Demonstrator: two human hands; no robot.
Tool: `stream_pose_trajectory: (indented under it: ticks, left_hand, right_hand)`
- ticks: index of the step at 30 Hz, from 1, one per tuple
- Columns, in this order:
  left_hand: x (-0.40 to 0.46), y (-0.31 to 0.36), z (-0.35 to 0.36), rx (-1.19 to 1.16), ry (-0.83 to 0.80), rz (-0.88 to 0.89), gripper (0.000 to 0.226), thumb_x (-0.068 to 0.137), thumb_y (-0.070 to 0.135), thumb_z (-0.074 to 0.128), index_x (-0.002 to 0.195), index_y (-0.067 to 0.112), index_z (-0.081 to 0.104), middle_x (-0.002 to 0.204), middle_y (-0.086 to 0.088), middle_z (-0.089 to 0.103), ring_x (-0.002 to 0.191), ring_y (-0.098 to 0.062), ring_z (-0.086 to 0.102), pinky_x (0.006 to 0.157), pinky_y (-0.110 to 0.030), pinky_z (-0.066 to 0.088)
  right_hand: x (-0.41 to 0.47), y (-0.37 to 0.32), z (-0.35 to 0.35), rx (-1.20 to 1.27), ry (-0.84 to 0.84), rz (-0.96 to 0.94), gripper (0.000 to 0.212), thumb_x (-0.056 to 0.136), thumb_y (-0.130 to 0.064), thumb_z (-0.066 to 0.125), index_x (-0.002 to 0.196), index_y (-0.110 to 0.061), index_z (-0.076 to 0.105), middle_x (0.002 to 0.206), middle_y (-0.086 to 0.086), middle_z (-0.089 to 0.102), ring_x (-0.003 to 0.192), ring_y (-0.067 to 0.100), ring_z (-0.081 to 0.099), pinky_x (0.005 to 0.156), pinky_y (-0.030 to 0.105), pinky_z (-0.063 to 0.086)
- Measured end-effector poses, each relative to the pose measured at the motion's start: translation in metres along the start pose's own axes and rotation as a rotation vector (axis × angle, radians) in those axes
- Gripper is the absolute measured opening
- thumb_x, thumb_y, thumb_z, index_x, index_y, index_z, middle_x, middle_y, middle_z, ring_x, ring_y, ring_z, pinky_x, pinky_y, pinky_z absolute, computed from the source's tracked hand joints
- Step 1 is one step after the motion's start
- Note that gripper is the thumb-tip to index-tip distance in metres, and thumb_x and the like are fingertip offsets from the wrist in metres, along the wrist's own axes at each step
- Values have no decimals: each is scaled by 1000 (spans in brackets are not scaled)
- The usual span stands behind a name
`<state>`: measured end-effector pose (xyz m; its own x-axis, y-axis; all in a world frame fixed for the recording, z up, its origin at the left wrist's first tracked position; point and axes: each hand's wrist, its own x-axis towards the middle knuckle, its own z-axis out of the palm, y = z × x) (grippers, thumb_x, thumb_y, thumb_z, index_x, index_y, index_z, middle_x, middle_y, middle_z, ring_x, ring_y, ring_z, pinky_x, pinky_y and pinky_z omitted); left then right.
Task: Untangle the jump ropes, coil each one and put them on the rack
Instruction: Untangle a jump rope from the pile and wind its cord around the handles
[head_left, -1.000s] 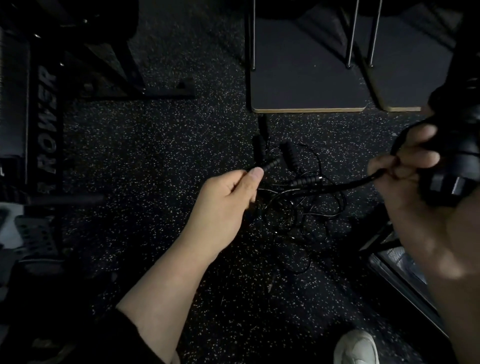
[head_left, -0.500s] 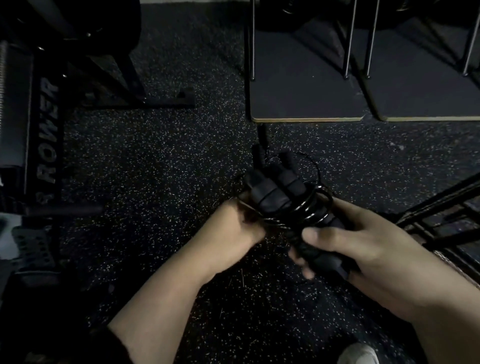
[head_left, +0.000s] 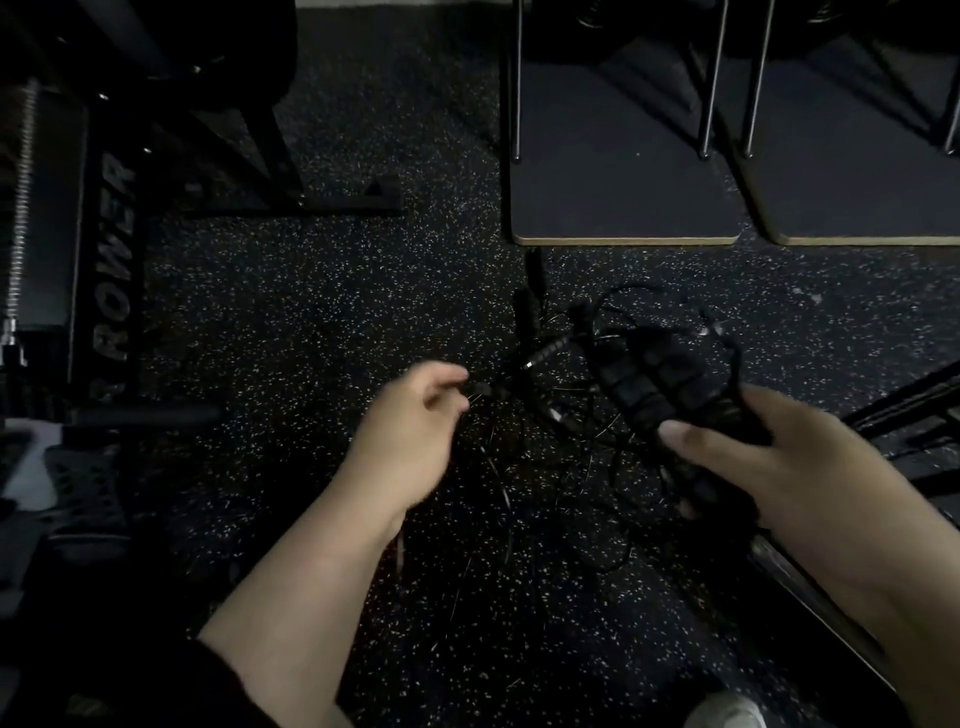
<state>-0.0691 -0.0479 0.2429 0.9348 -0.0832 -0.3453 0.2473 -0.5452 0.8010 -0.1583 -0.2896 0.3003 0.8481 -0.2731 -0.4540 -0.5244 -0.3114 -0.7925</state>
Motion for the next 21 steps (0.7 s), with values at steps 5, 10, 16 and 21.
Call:
stream_pose_trajectory:
  ticks: [5, 10, 16, 21]
  left_hand:
    - [-16, 14, 13, 75, -399, 232, 80, 92, 40, 68, 153, 58, 18, 158, 31, 33, 143, 9, 30, 123, -38, 26]
    - [-20, 23, 14, -595, -454, 58, 41, 89, 45, 71, 129, 41, 63, 129, 10, 71, 123, -8, 64, 109, -44, 48]
    - [-25, 28, 24, -633, -163, -15, 34, 93, 52, 62, 98, 18, 65, 81, -5, 72, 82, -22, 73, 91, -45, 58]
    - [-21, 28, 20, -855, 38, -116, 30, 97, 44, 62, 98, 13, 65, 71, -5, 65, 70, -25, 72, 64, -28, 59]
  right_hand:
    - [-9, -15, 9, 82, -235, -92, 37, 71, -41, 79, 107, -44, 71, 84, -4, 79, 69, 17, 75, 60, 22, 54]
    - [-10, -17, 8, 96, -349, -60, 34, 71, -41, 79, 105, -40, 76, 81, 12, 74, 61, 28, 71, 57, 27, 54]
    - [-10, -20, 10, 71, -400, 24, 30, 74, -40, 79, 102, -30, 74, 68, 8, 73, 57, 22, 71, 47, 21, 49]
    - [-8, -16, 6, 29, -390, 23, 28, 69, -45, 81, 92, -30, 76, 74, 11, 74, 60, 24, 71, 54, 28, 53]
